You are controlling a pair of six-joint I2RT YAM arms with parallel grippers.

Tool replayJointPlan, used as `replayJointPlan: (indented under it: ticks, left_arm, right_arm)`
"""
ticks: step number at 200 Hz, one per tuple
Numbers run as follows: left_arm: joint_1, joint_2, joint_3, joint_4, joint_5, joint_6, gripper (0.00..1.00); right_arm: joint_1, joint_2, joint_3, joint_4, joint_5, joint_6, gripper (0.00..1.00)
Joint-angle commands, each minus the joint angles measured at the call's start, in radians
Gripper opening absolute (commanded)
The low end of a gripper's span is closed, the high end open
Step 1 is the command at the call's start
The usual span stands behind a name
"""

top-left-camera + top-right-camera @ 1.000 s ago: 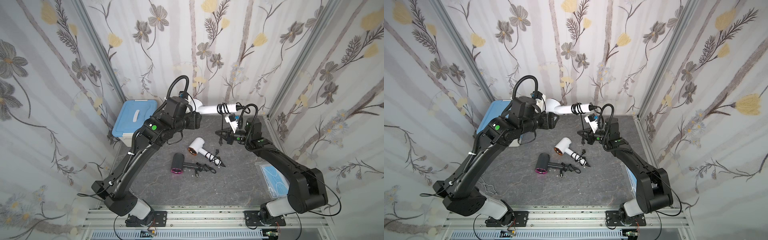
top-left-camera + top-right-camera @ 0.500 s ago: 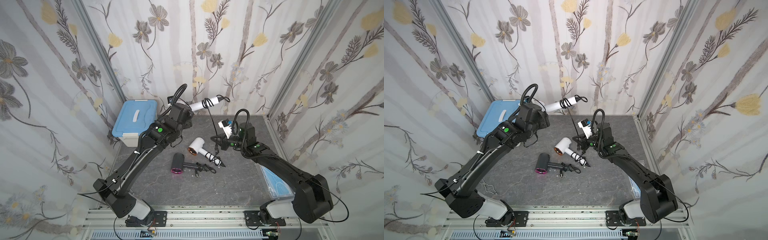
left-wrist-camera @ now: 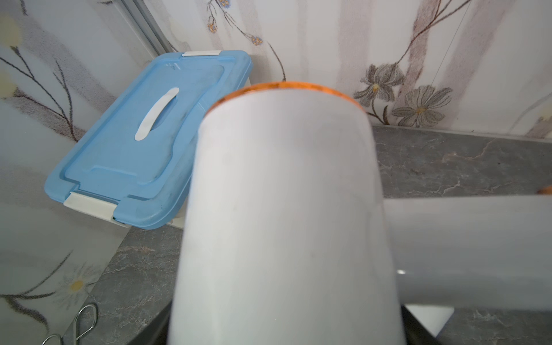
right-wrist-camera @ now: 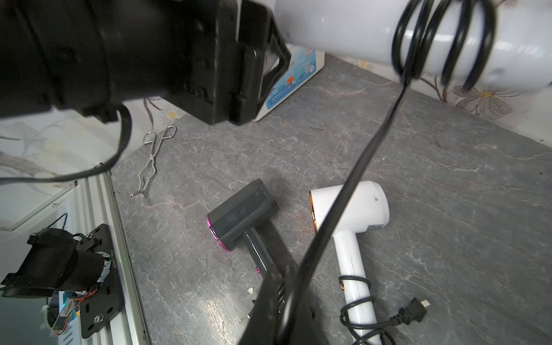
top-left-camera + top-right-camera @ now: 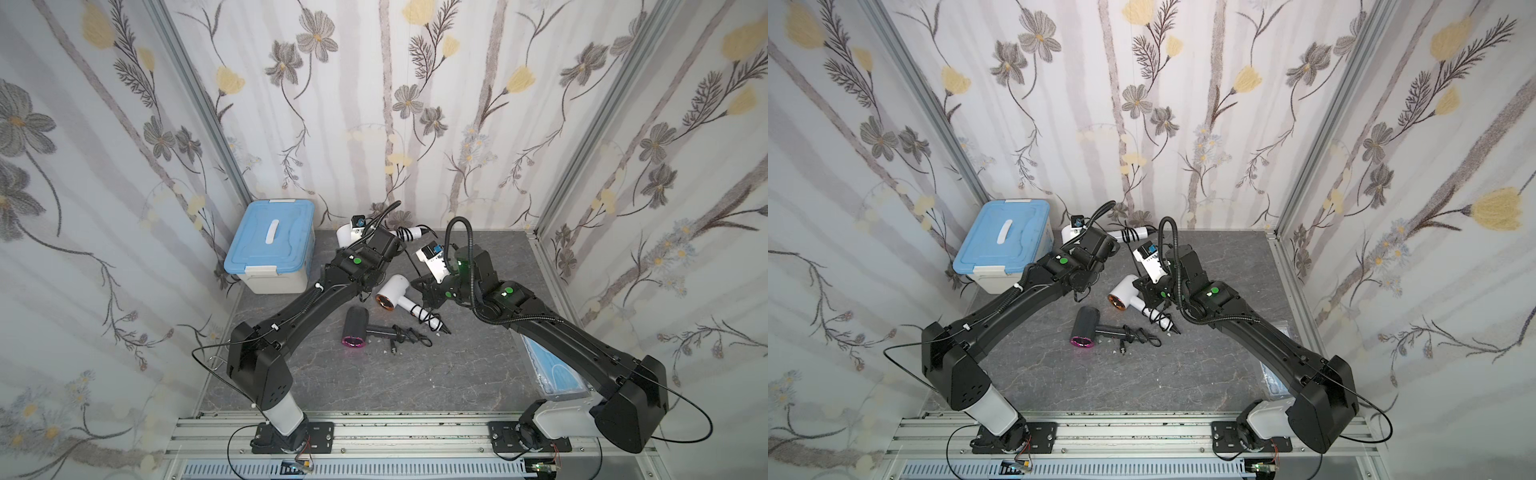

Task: Wrap the cord around the hair dryer
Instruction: Wrap the power cord around the hair dryer.

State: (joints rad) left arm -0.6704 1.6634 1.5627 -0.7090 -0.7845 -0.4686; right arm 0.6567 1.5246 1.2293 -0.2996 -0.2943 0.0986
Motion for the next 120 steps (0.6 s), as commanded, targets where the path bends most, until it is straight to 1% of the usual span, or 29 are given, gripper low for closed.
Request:
replayJointPlan:
  ticks: [1,20,35,40,57,68,78,87,107,120]
  left_arm:
    - [0.006,0.005,-0.034,0.082,-0.091,0.02,0.0]
    - [0.006,-0.002,-0.073,0.082,-0.052,0.06,0.0]
    - [0.004,-0.011,-0.101,0.087,-0.005,0.114,0.0]
    - [0.001,-0.019,-0.112,0.093,0.015,0.135,0.0]
    - [-0.009,-0.046,-0.179,0.129,0.107,0.22,0.0]
    - [-0.016,-0.059,-0.202,0.13,0.159,0.253,0.0]
    - [-0.02,-0.064,-0.208,0.112,0.202,0.292,0.0]
    - [-0.027,-0.064,-0.205,0.085,0.216,0.316,0.0]
    - [-0.042,-0.07,-0.198,0.036,0.278,0.37,0.0]
    - [-0.053,-0.085,-0.2,0.024,0.368,0.412,0.0]
  right_arm:
    - [0.006,0.013,0.085,-0.103,0.043,-0.06,0.0]
    - [-0.004,0.041,0.169,-0.144,0.08,-0.102,0.0]
    - [-0.016,0.064,0.237,-0.174,0.111,-0.133,0.0]
    - [-0.021,0.104,0.263,-0.183,0.126,-0.142,0.0]
    - [-0.036,0.167,0.363,-0.227,0.145,-0.174,0.0]
    - [-0.039,0.21,0.427,-0.26,0.175,-0.209,0.0]
    - [-0.043,0.242,0.479,-0.285,0.202,-0.23,0.0]
    - [-0.05,0.265,0.522,-0.304,0.205,-0.251,0.0]
    - [-0.066,0.298,0.571,-0.311,0.218,-0.29,0.0]
    - [-0.078,0.313,0.583,-0.314,0.215,-0.338,0.0]
